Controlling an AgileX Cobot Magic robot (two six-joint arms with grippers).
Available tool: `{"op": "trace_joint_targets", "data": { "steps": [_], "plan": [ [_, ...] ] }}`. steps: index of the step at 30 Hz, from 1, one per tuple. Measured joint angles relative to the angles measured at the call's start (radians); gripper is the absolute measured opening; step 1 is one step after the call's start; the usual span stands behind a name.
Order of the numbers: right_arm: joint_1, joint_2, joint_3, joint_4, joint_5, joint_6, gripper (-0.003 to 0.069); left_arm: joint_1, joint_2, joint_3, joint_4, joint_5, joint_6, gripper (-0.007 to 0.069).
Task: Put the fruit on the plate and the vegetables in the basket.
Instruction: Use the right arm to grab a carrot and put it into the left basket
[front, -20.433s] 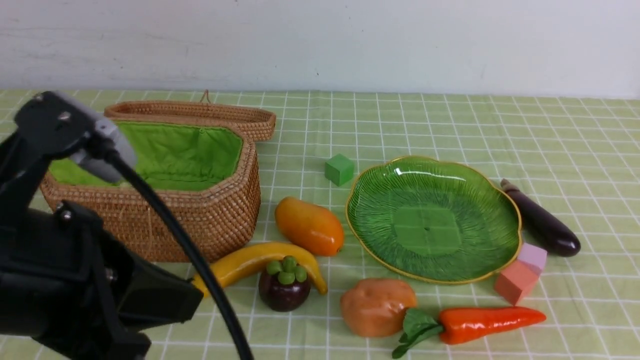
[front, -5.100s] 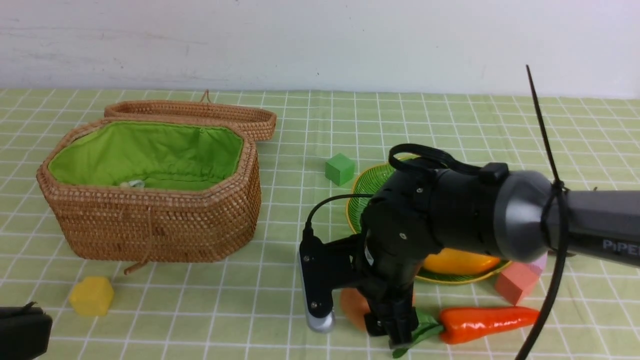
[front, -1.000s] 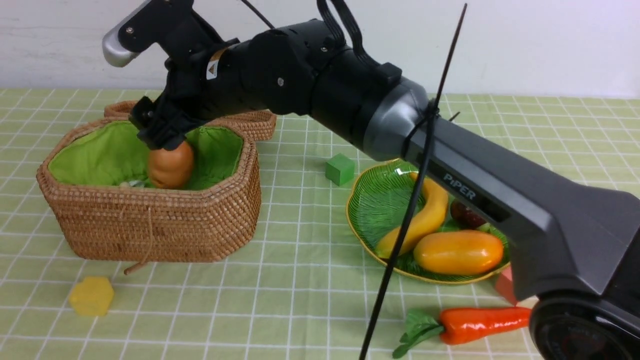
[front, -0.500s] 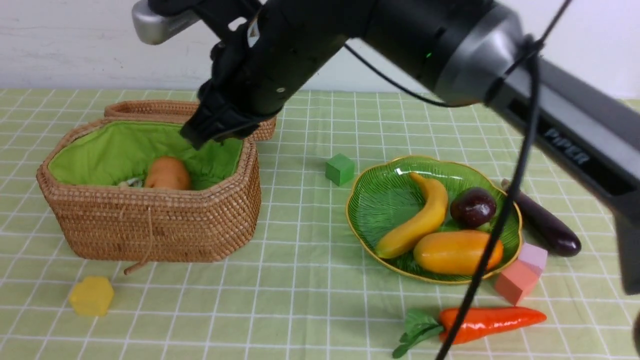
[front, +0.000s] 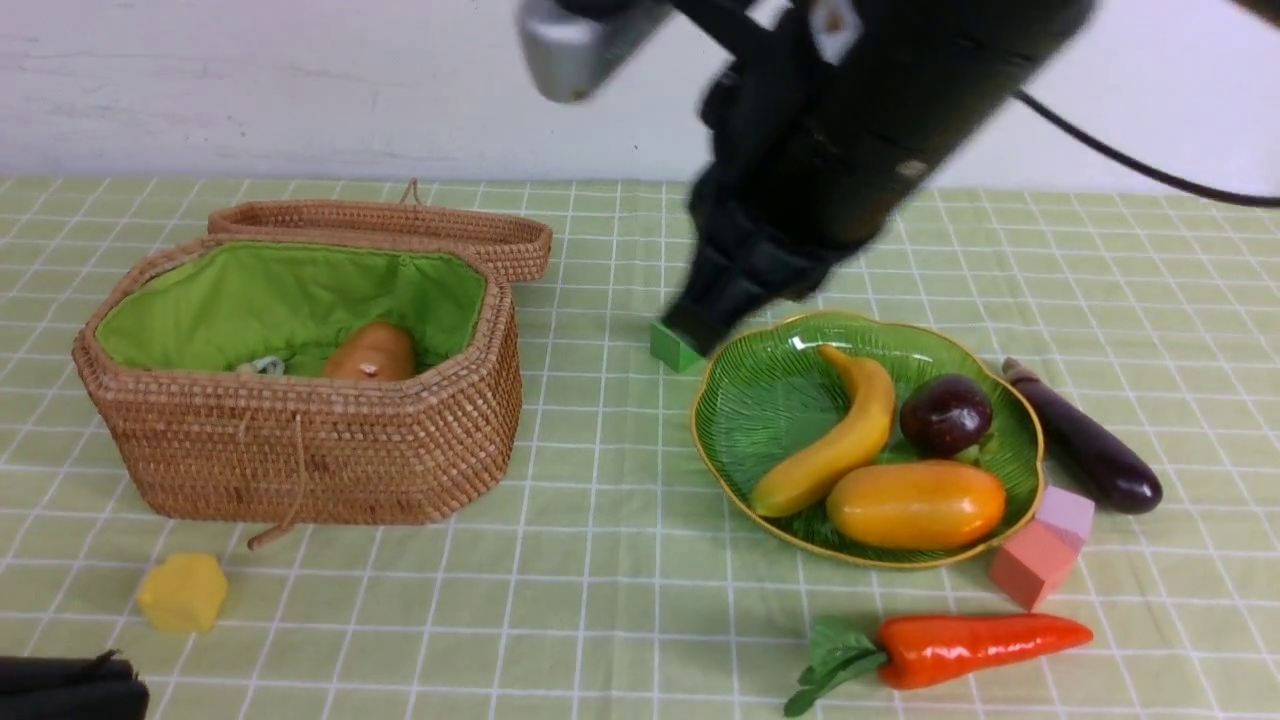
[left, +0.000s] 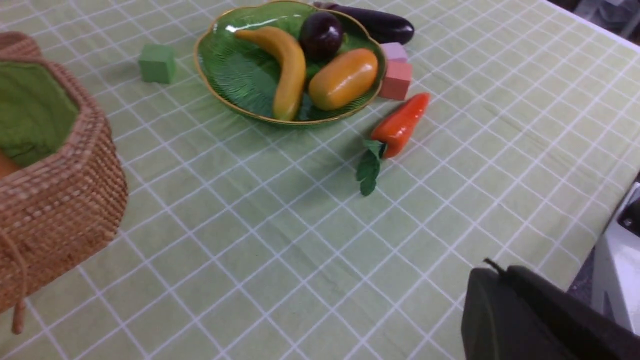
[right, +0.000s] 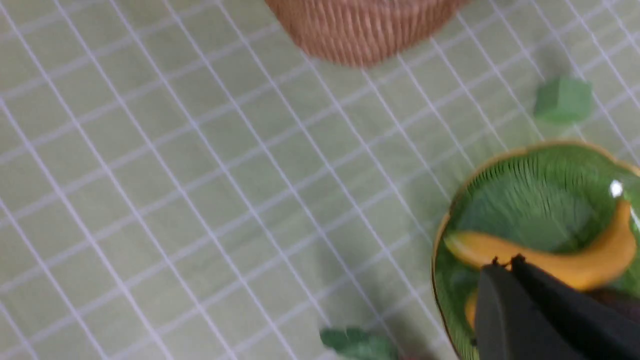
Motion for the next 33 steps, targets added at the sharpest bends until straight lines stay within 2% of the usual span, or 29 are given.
{"op": "trace_joint_targets", "data": {
  "steps": [4, 7, 8, 12, 13, 16, 18, 25, 33],
  "plan": [
    [0.000, -0.127, 0.256, -0.038, 0.000, -0.002, 0.0031, 0.000, 0.000, 0.000, -0.006, 0.001, 0.021, -0.0006],
    [0.000, -0.170, 0.420, -0.065, -0.001, -0.035, 0.0076, 0.000, 0.000, 0.000, -0.007, 0.005, 0.022, -0.0006],
    [-0.005, -0.182, 0.529, -0.084, -0.018, -0.068, 0.0131, 0.000, 0.000, 0.000, -0.008, 0.006, 0.023, -0.0006],
    [-0.053, -0.173, 0.700, -0.099, -0.156, -0.126, 0.0279, 0.000, 0.000, 0.000, -0.015, 0.009, 0.023, -0.0006],
    [-0.083, -0.161, 0.755, -0.105, -0.228, -0.140, 0.0343, 0.000, 0.000, 0.000, -0.016, 0.010, 0.023, -0.0006],
    [-0.165, -0.119, 0.821, -0.110, -0.353, -0.162, 0.0453, 0.000, 0.000, 0.000, -0.022, 0.011, 0.025, -0.0006],
    [-0.203, -0.097, 0.830, -0.106, -0.394, -0.184, 0.0491, 0.000, 0.000, 0.000, -0.024, 0.011, 0.025, -0.0006],
    [-0.287, -0.023, 0.832, -0.071, -0.534, -0.343, 0.0527, 0.000, 0.000, 0.000, -0.026, 0.013, 0.025, -0.0003],
    [-0.299, 0.024, 0.832, -0.063, -0.557, -0.415, 0.0527, 0.000, 0.000, 0.000, -0.026, 0.020, 0.025, -0.0003]
  ]
}}
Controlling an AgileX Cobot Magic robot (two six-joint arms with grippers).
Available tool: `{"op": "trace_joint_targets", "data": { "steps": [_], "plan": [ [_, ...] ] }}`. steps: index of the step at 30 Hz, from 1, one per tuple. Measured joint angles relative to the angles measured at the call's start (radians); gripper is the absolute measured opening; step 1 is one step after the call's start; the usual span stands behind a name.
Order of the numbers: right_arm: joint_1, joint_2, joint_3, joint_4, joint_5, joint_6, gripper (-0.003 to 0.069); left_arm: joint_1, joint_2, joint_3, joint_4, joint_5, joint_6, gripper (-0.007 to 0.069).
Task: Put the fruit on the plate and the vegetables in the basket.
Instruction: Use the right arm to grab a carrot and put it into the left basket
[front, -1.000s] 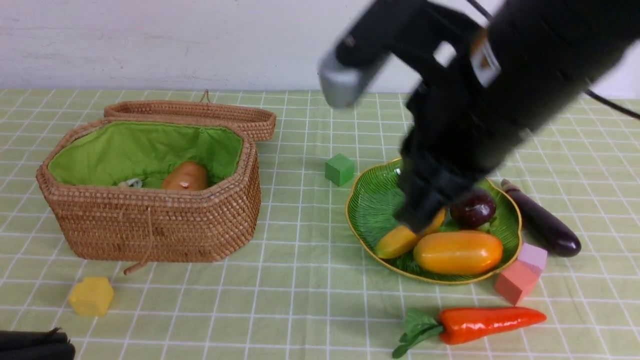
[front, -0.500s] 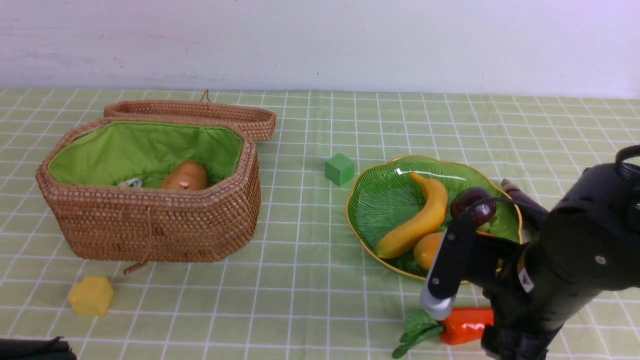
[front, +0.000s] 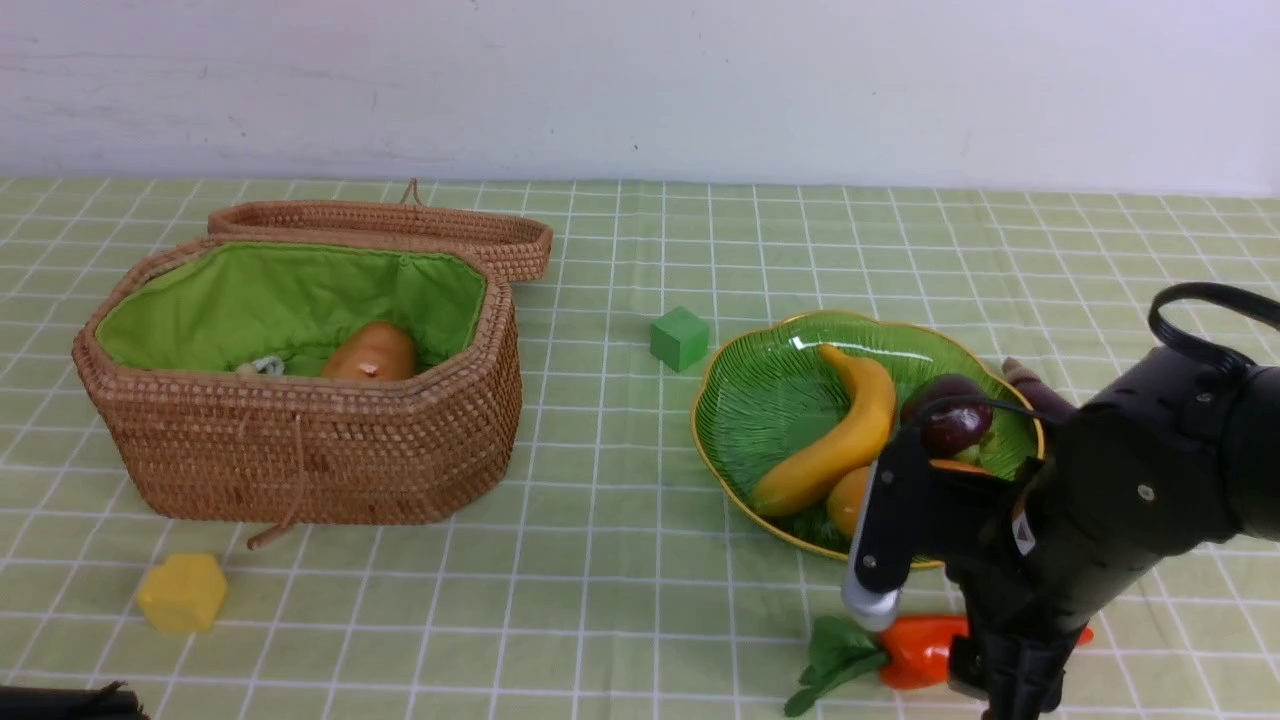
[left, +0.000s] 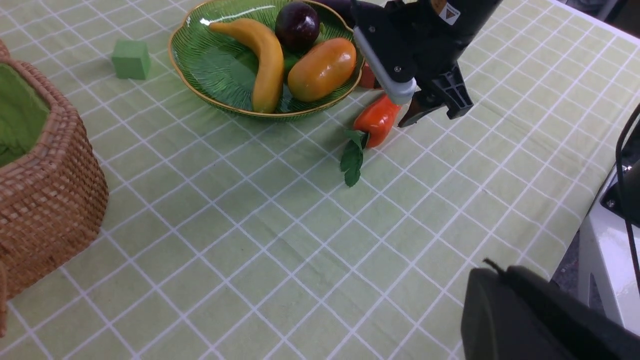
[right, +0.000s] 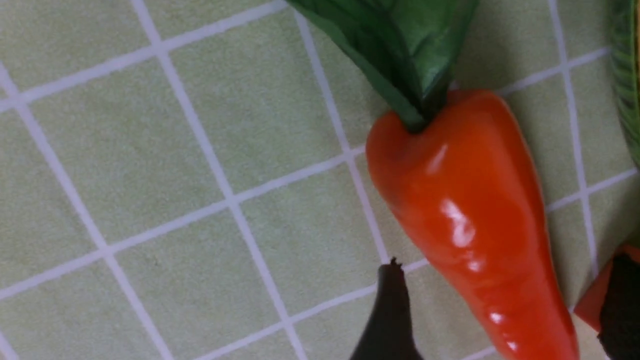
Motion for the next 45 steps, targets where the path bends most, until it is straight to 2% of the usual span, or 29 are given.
{"op": "trace_joint_targets", "data": {
  "steps": [15, 23, 28, 33, 37, 40, 45],
  "plan": [
    [0.000, 0.112, 0.000, -0.008, -0.057, -0.011, 0.0507, 0.000, 0.000, 0.000, 0.000, 0.005, 0.000, -0.0005],
    [0.000, 0.112, 0.000, 0.046, -0.021, -0.032, 0.0352, 0.000, 0.000, 0.000, 0.000, 0.008, 0.000, -0.0005],
    [0.006, 0.112, -0.003, 0.067, 0.004, -0.032, 0.0350, 0.000, 0.000, 0.000, -0.001, 0.008, 0.000, -0.0005],
    [0.077, 0.105, -0.044, 0.087, 0.102, -0.029, 0.0350, 0.000, 0.000, 0.000, -0.001, 0.008, 0.000, -0.0005],
    [0.164, 0.083, -0.142, 0.133, 0.212, 0.042, 0.0350, 0.000, 0.000, 0.000, -0.001, 0.008, 0.000, -0.0005],
    [0.221, 0.075, -0.272, 0.195, 0.252, 0.114, 0.0350, 0.000, 0.000, 0.000, 0.033, 0.008, -0.014, -0.0005],
    [0.249, 0.089, -0.485, 0.319, 0.112, 0.170, 0.0350, 0.000, 0.000, 0.000, 0.256, -0.003, -0.216, -0.0005]
  ]
}}
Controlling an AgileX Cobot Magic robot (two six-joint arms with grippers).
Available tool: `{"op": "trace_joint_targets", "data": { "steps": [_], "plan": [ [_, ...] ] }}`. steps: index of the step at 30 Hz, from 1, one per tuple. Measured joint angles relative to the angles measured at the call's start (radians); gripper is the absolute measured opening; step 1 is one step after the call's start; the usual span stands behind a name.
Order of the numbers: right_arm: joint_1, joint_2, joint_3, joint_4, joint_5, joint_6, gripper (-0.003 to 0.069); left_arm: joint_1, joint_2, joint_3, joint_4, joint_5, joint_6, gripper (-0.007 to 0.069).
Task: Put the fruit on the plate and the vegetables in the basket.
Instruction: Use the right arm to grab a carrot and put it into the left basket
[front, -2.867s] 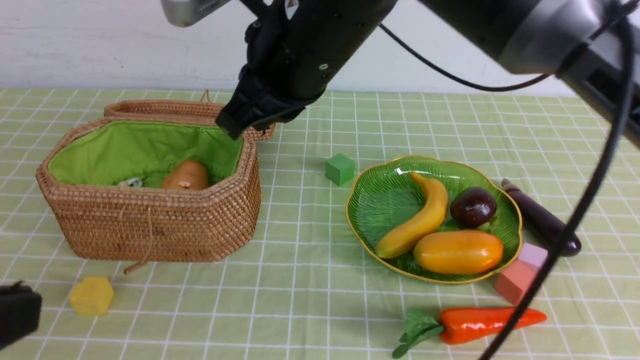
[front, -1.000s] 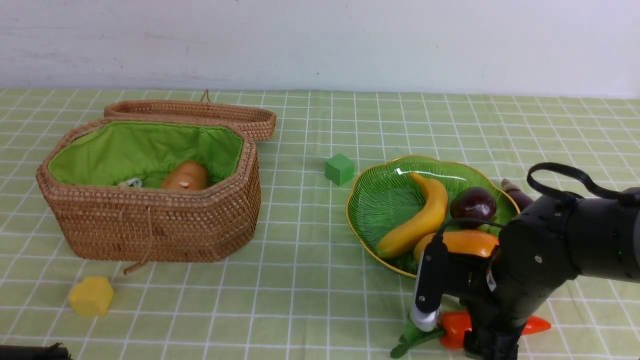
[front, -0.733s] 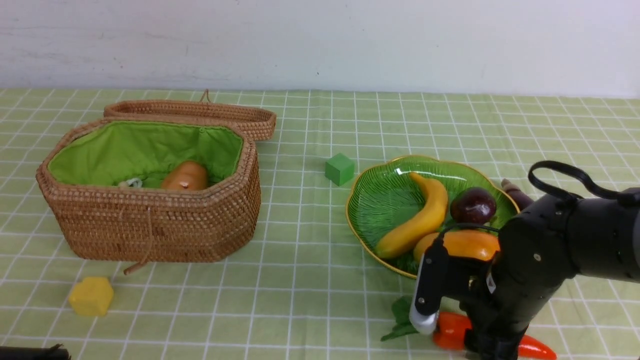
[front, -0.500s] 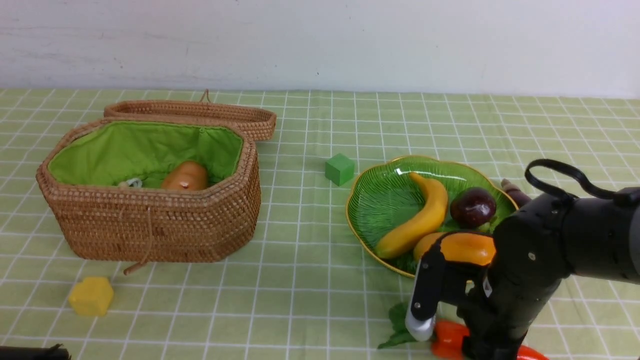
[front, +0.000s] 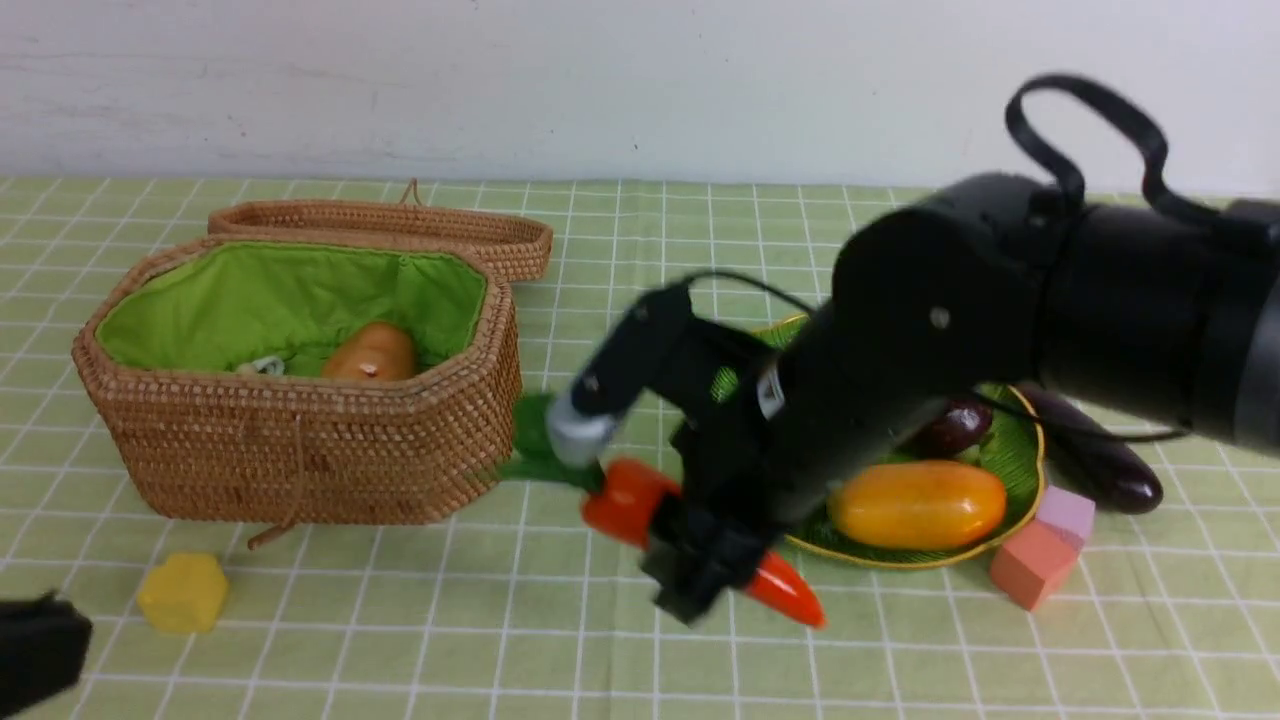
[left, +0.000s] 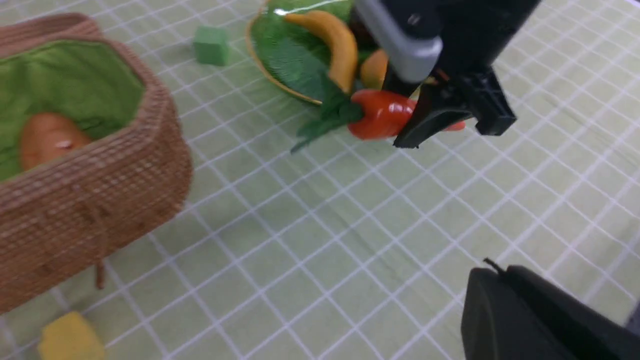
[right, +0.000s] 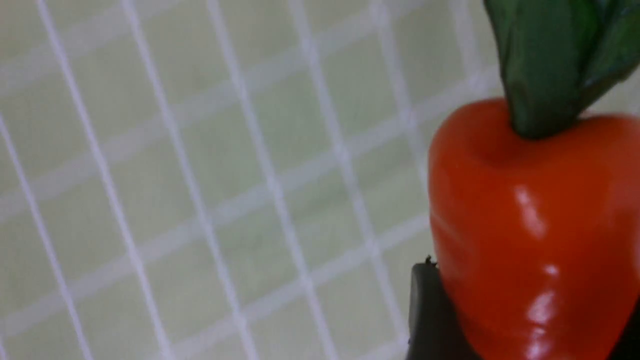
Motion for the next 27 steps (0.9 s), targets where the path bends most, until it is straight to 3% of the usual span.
{"op": "trace_joint_targets", "data": {
  "steps": [5, 10, 17, 22, 24, 27],
  "plan": [
    [0.000, 0.115, -0.256, 0.122, -0.228, 0.006, 0.0350, 0.000, 0.000, 0.000, 0.279, -0.033, -0.255, -0.0005],
    [0.000, 0.293, -0.496, 0.167, -0.353, 0.006, 0.0350, 0.000, 0.000, 0.000, 0.460, -0.041, -0.448, -0.0005],
    [0.002, 0.528, -0.766, 0.172, -0.432, -0.077, 0.0350, 0.000, 0.000, 0.000, 0.504, -0.047, -0.499, -0.0005],
    [0.017, 0.616, -0.824, 0.177, -0.456, -0.163, 0.0358, 0.000, 0.000, 0.000, 0.499, -0.051, -0.499, -0.0002],
    [0.019, 0.626, -0.825, 0.178, -0.453, -0.174, 0.0390, 0.000, 0.000, 0.000, 0.498, -0.052, -0.499, -0.0002],
    [0.020, 0.633, -0.825, 0.179, -0.428, -0.179, 0.0534, 0.000, 0.000, 0.000, 0.497, -0.053, -0.499, -0.0002]
  ]
}}
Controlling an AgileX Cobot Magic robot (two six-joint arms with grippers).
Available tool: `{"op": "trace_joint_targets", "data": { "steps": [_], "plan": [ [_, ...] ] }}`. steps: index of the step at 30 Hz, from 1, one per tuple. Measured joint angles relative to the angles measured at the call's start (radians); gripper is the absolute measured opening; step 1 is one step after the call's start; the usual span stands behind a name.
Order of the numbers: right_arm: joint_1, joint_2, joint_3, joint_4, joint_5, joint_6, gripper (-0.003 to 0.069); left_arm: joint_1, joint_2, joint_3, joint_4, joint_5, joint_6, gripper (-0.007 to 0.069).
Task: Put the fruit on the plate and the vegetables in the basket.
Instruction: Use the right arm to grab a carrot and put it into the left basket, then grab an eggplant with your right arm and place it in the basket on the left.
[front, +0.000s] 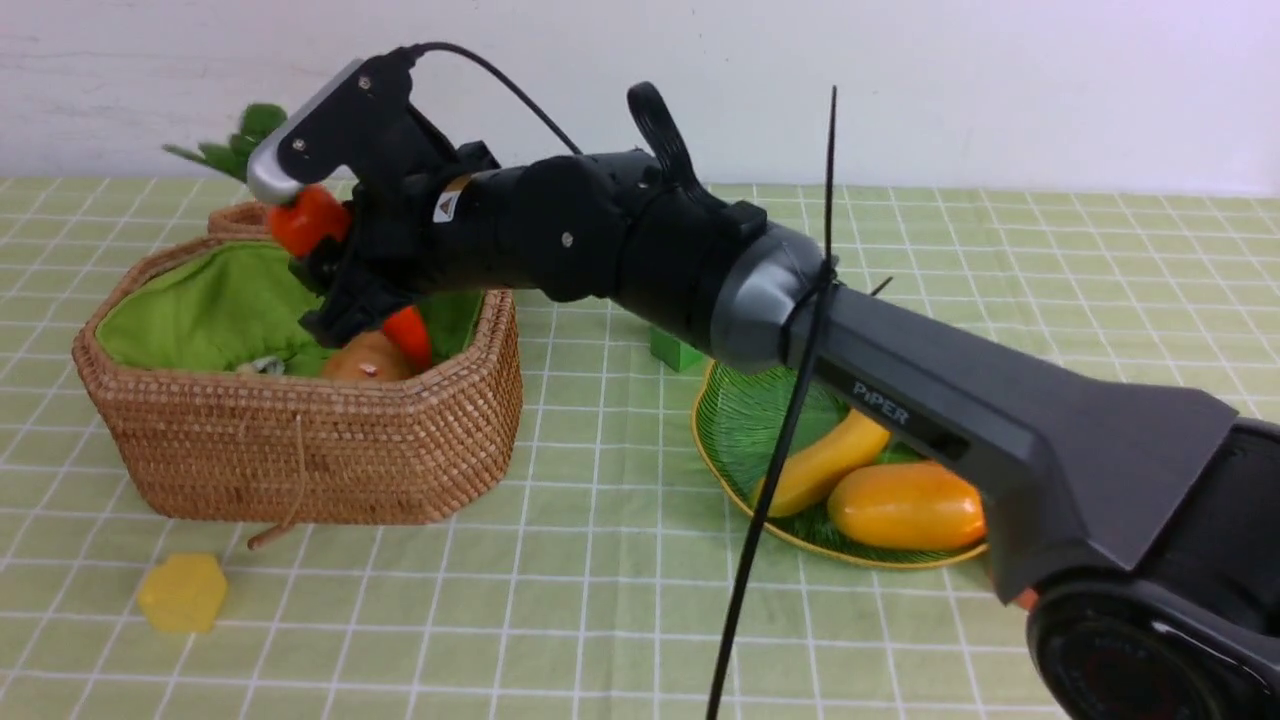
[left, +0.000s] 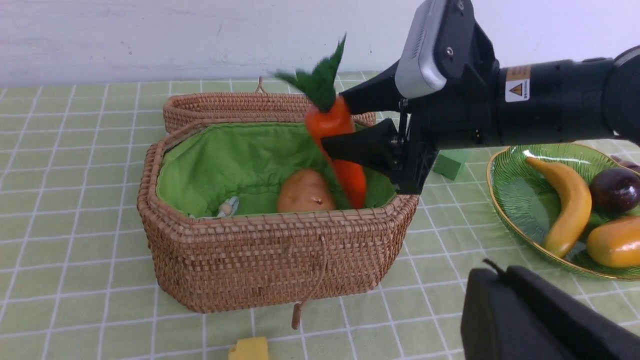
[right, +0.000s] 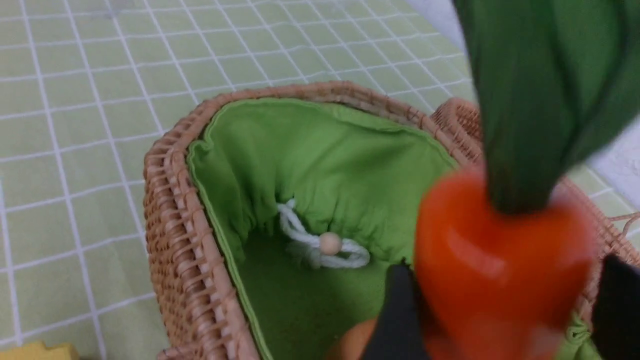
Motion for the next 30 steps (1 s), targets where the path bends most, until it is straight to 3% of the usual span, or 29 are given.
{"op": "trace_joint_targets", "data": {
  "steps": [4, 9, 14, 17, 21, 26, 30],
  "plan": [
    [-0.001, -0.012, -0.001, -0.003, 0.044, -0.003, 0.0662, 0.000, 0.000, 0.000, -0.009, -0.001, 0.000, -0.0002],
    [-0.001, -0.091, -0.001, -0.019, 0.250, 0.030, 0.0640, 0.000, 0.000, 0.000, -0.049, -0.025, 0.007, -0.0002],
    [-0.013, -0.229, -0.004, -0.131, 0.550, 0.177, 0.0465, 0.000, 0.000, 0.000, -0.176, -0.070, 0.104, -0.0002],
    [-0.034, -0.341, -0.011, -0.271, 0.793, 0.269, 0.0227, 0.000, 0.000, 0.000, -0.352, -0.112, 0.270, -0.0002],
    [-0.061, -0.400, -0.007, -0.346, 0.867, 0.320, 0.0022, 0.000, 0.000, 0.000, -0.554, -0.120, 0.433, -0.0002],
    [-0.136, -0.486, 0.051, -0.376, 0.875, 0.430, -0.0017, 0.000, 0.000, 0.000, -0.763, -0.121, 0.649, -0.0002],
    [-0.288, -0.613, 0.228, -0.409, 0.874, 0.477, -0.0016, 0.000, 0.000, 0.000, -0.909, -0.120, 0.814, -0.0002]
  ]
}}
